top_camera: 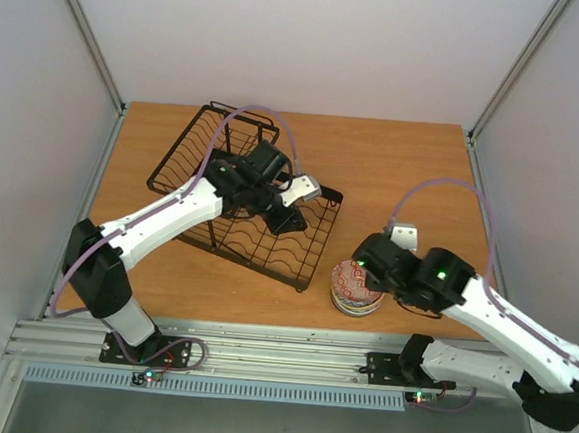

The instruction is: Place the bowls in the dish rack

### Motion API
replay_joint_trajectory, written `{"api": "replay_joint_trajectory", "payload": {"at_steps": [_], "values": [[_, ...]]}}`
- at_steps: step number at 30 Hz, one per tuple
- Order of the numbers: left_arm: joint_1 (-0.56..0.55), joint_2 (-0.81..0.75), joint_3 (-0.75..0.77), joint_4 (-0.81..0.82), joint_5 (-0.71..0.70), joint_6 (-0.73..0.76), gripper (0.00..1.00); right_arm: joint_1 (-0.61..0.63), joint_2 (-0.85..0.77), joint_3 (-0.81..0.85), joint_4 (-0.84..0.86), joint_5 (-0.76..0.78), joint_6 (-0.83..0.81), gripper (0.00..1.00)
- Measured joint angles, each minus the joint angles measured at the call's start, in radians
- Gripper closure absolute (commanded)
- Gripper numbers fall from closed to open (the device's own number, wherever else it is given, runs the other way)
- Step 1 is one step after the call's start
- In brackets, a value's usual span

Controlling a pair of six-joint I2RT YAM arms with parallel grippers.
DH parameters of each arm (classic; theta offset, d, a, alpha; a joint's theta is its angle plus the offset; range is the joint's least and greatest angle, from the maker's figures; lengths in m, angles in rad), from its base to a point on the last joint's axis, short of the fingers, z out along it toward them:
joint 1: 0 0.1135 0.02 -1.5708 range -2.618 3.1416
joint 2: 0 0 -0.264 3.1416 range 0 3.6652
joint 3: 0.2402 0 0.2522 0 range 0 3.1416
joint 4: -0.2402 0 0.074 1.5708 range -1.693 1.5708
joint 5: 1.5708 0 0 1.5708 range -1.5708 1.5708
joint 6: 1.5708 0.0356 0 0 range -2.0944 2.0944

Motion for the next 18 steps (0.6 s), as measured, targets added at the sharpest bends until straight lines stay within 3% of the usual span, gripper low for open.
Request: {"api": "replay_joint_trajectory", "payload": {"at_steps": [5,8,11,15,18], "values": [[-0.018,0.107,0.076,-0.056,0.088,-0.022,0.47,0.104,0.136,0.009,-0.078,0.079,0.119,0.40],[-0.045,0.151,0.125,-0.095,0.121,-0.029,0.39,0.130,0.159,0.011,-0.114,0.125,0.180,0.40],[-0.082,0.172,0.166,-0.142,0.151,-0.031,0.40,0.150,0.136,0.014,-0.151,0.169,0.238,0.40],[-0.135,0.217,0.248,-0.213,0.189,-0.018,0.55,0.153,0.057,0.014,-0.209,0.213,0.305,0.41],[-0.167,0.254,0.276,-0.245,0.193,-0.003,0.58,0.154,-0.003,0.017,-0.245,0.232,0.338,0.41]]}}
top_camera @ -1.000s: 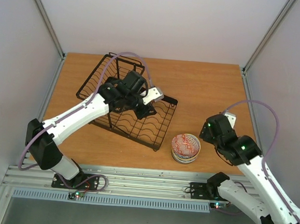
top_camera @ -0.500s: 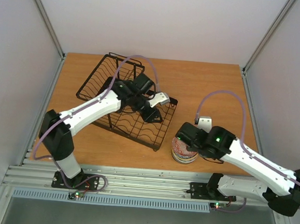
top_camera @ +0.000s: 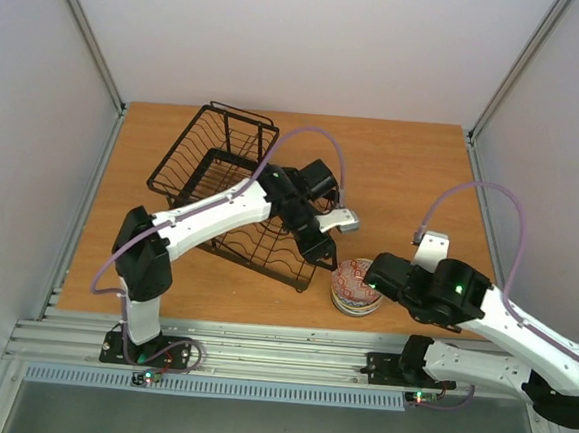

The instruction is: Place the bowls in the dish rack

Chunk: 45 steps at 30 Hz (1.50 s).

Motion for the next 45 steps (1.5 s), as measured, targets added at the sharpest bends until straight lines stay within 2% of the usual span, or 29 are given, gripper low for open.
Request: {"api": "replay_joint_trajectory", "payload": {"at_steps": [9,17,28,34,36,40,45], "values": [[-0.055,0.121,0.004,-0.074,-0.082,0.024,0.57,0.000,-0.035,0.002,-0.035,0.019,0.027,0.41],[-0.056,0.139,0.006,-0.091,-0.101,0.029,0.42,0.000,-0.026,0.002,-0.035,0.021,0.031,0.41],[-0.056,0.145,0.077,-0.106,-0.051,0.023,0.43,0.008,-0.028,-0.008,-0.043,0.021,0.058,0.42],[-0.056,0.201,0.135,-0.121,-0.046,0.001,0.46,0.011,-0.028,-0.008,-0.043,0.026,0.070,0.42],[-0.056,0.225,0.148,-0.125,-0.053,-0.002,0.52,0.014,-0.028,-0.008,-0.043,0.027,0.073,0.42],[-0.056,0.262,0.157,-0.129,-0.067,-0.014,0.98,0.019,-0.032,-0.008,-0.043,0.029,0.076,0.43],[-0.051,0.263,0.175,-0.139,-0.093,-0.025,0.99,0.022,-0.032,-0.008,-0.044,0.030,0.079,0.43]]}}
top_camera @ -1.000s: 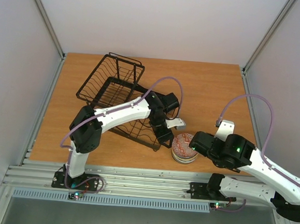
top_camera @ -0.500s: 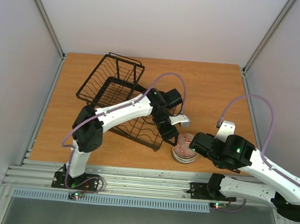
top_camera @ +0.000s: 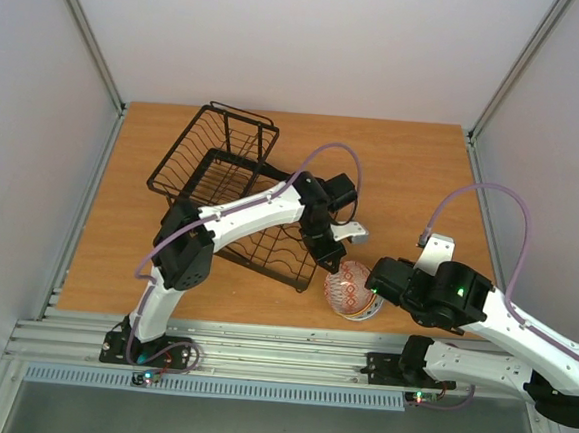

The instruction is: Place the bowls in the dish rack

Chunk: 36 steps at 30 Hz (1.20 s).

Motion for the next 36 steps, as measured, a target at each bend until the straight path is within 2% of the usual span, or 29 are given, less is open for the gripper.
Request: {"api": "replay_joint_trajectory", "payload": {"at_steps": [13,20,25,29,36], "values": [[-0.001,-0.015,0.001,0.007,-0.035,0.000,0.99,0.009,0.000,-0.003,-0.002,0.005,0.005,0.42],[0.013,-0.068,0.007,-0.001,-0.031,0.007,0.99,0.027,-0.002,-0.003,-0.002,0.013,-0.008,0.28],[0.080,-0.130,0.007,0.000,0.063,0.008,0.99,0.042,-0.029,0.002,0.026,0.021,-0.066,0.18],[0.164,-0.146,0.005,0.005,0.192,0.009,1.00,0.048,-0.126,-0.007,0.167,-0.008,-0.188,0.15],[0.237,-0.146,-0.056,0.016,0.411,0.022,1.00,0.050,-0.478,-0.157,0.550,-0.178,-0.419,0.12]]}}
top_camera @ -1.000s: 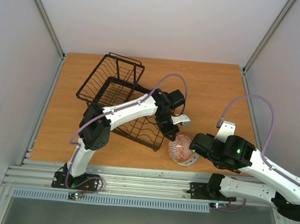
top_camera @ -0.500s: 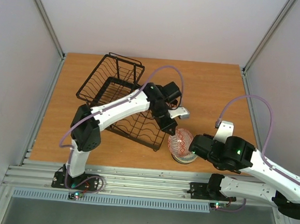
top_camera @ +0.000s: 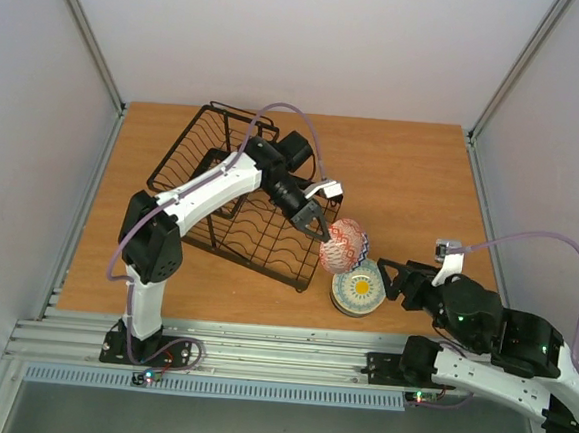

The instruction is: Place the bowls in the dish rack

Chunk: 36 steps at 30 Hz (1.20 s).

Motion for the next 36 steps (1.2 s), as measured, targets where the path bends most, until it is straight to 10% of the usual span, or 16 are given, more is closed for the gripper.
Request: {"api": "replay_joint_trajectory", "payload": {"at_steps": [7,36], "values": [[-0.005,0.000,-0.020,-0.002,0.221,0.043,0.99,0.000,0.027,-0.024,0.211,-0.122,-0.111,0.06],[-0.005,-0.001,-0.078,0.056,0.241,0.048,1.00,0.001,0.074,-0.040,0.290,-0.140,-0.082,0.08]]}}
